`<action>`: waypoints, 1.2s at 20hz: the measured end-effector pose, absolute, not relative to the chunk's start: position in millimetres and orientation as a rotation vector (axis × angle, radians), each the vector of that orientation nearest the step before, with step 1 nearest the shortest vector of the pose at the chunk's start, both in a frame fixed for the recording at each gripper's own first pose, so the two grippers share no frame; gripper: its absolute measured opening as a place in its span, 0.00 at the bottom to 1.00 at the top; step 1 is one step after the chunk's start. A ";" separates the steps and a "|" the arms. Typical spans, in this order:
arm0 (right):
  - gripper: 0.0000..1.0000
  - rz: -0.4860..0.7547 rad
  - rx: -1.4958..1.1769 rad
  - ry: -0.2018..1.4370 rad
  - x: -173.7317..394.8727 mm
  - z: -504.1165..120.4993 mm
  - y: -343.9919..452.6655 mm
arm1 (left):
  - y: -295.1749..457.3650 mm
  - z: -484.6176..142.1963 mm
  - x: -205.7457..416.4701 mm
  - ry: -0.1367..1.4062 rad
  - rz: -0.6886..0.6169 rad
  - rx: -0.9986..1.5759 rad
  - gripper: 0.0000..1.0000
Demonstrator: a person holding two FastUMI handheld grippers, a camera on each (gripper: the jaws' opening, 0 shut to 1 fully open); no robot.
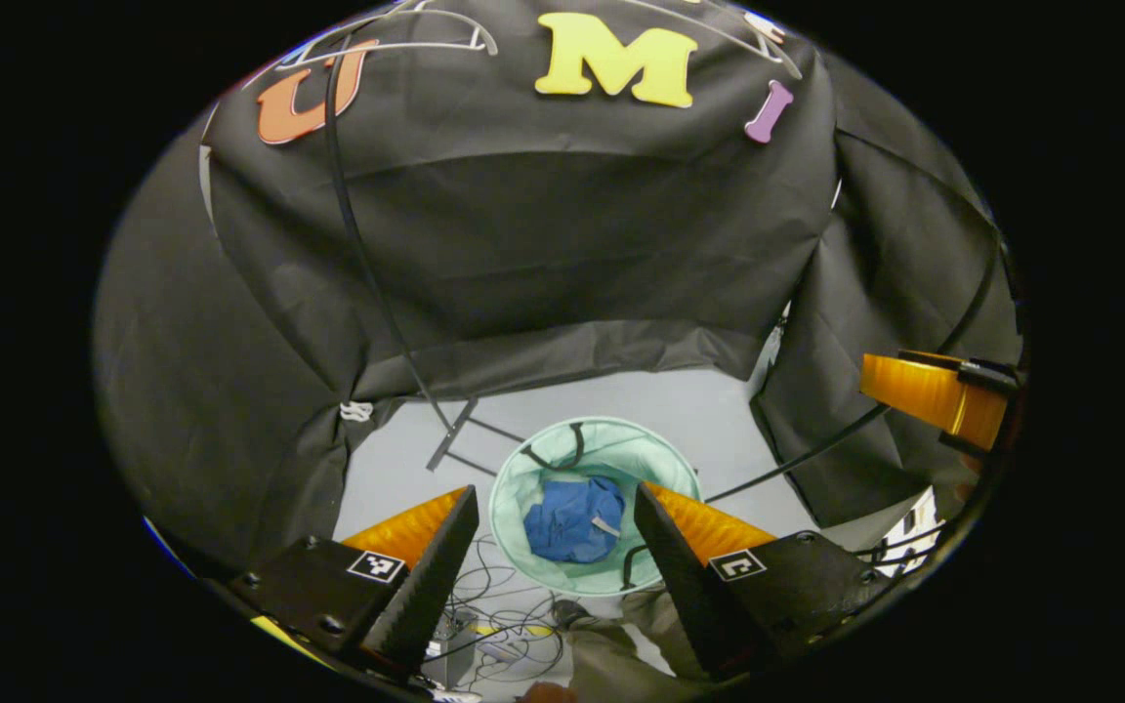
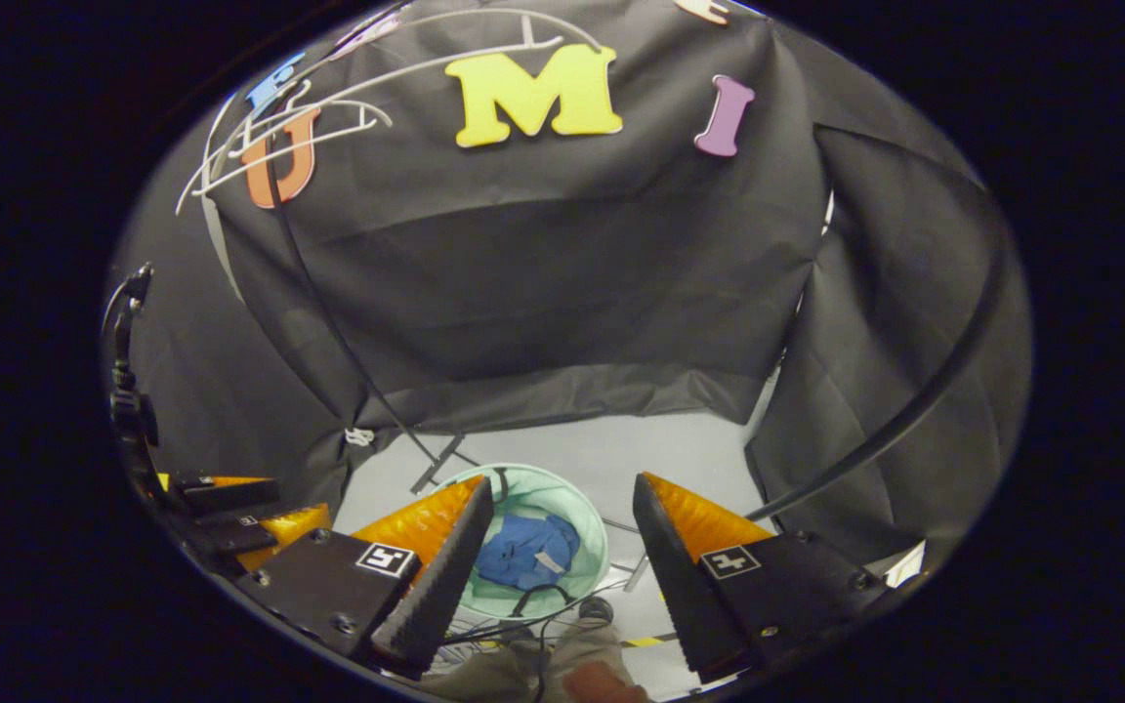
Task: Grasp the clothes on the hanger with both hands and then place them into the laundry hamper below.
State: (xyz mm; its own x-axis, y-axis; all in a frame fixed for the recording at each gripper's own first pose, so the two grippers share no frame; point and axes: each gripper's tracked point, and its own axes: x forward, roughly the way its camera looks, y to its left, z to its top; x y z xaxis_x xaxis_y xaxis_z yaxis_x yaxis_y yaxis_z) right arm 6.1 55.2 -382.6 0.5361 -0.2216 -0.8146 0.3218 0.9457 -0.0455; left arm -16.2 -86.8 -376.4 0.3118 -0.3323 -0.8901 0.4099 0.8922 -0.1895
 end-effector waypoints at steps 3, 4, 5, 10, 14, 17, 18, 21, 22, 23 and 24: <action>0.92 -0.345 0.137 0.909 -2.1 -362.3 55.2 | -77.4 -355.2 -9.6 1.122 -0.488 0.057 0.97; 0.92 -0.349 0.136 0.898 -3.2 -356.1 53.7 | -76.0 -346.1 -6.8 1.107 -0.485 0.055 0.97; 0.92 -0.351 0.128 0.885 -4.9 -349.7 51.0 | -76.0 -337.5 -2.8 1.087 -0.478 0.051 0.97; 0.92 -0.313 0.105 0.803 -8.5 -316.8 48.7 | -68.9 -289.1 8.3 0.981 -0.424 0.030 0.97; 0.92 -0.246 0.082 0.744 -17.1 -282.8 38.2 | -64.0 -245.3 0.6 0.901 -0.354 -0.003 0.98; 0.92 -0.208 0.047 0.651 -30.5 -236.8 22.6 | -67.6 -195.9 -5.7 0.810 -0.318 -0.014 0.97; 0.92 -0.201 0.040 0.620 -34.5 -215.7 14.8 | -70.6 -179.7 -11.3 0.775 -0.314 -0.018 1.00; 0.92 -0.168 0.037 0.519 -54.5 -168.9 5.8 | -80.5 -127.2 -24.5 0.684 -0.309 -0.040 1.00; 0.92 -0.160 0.035 0.485 -62.1 -153.7 0.6 | -81.9 -107.1 -30.1 0.651 -0.304 -0.042 1.00; 0.92 -0.145 0.034 0.443 -67.0 -134.9 -2.0 | -82.9 -86.7 -33.9 0.609 -0.304 -0.038 1.00; 0.96 -0.139 0.028 0.399 -73.4 -113.4 -5.0 | -82.7 -67.6 -35.4 0.566 -0.303 -0.034 1.00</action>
